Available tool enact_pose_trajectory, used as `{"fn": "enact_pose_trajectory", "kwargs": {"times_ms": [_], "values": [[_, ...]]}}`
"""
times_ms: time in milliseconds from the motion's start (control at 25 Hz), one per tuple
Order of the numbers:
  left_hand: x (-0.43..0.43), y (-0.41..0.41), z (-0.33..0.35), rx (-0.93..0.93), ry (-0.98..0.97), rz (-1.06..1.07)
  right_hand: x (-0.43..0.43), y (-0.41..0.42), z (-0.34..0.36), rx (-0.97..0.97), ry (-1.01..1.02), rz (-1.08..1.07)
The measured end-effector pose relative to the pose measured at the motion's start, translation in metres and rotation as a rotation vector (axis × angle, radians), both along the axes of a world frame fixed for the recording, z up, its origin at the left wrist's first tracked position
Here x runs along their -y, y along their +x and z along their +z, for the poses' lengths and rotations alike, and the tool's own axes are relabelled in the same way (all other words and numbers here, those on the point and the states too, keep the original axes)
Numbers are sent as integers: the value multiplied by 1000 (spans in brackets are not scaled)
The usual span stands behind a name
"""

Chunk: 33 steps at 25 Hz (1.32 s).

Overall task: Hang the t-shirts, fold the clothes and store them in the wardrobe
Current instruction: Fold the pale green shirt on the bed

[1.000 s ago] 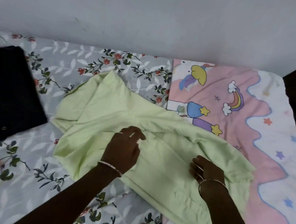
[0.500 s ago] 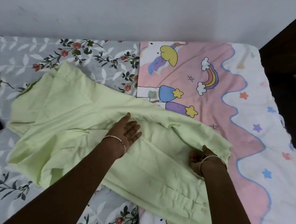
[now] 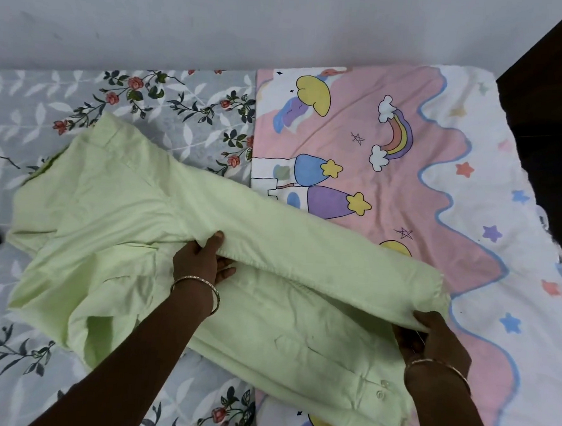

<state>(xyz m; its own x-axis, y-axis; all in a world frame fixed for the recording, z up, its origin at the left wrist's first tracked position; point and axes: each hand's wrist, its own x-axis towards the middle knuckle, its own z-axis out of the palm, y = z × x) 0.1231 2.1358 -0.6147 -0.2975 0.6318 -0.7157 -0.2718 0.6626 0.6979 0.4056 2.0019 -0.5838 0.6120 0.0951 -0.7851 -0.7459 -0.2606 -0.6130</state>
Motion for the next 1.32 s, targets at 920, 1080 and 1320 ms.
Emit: {"fn": "enact_pose_trajectory", "kwargs": {"times_ms": [920, 1080, 1320], "values": [[18, -9, -54, -1343, 689, -1437, -59, 45, -33, 1157, -776, 1480], [17, -19, -52, -1312, 719, -1469, -44, 65, -36, 1287, -916, 1442], [-12, -40, -33, -1272, 868, -1260, -53, 16, -37, 1158, -953, 867]]}}
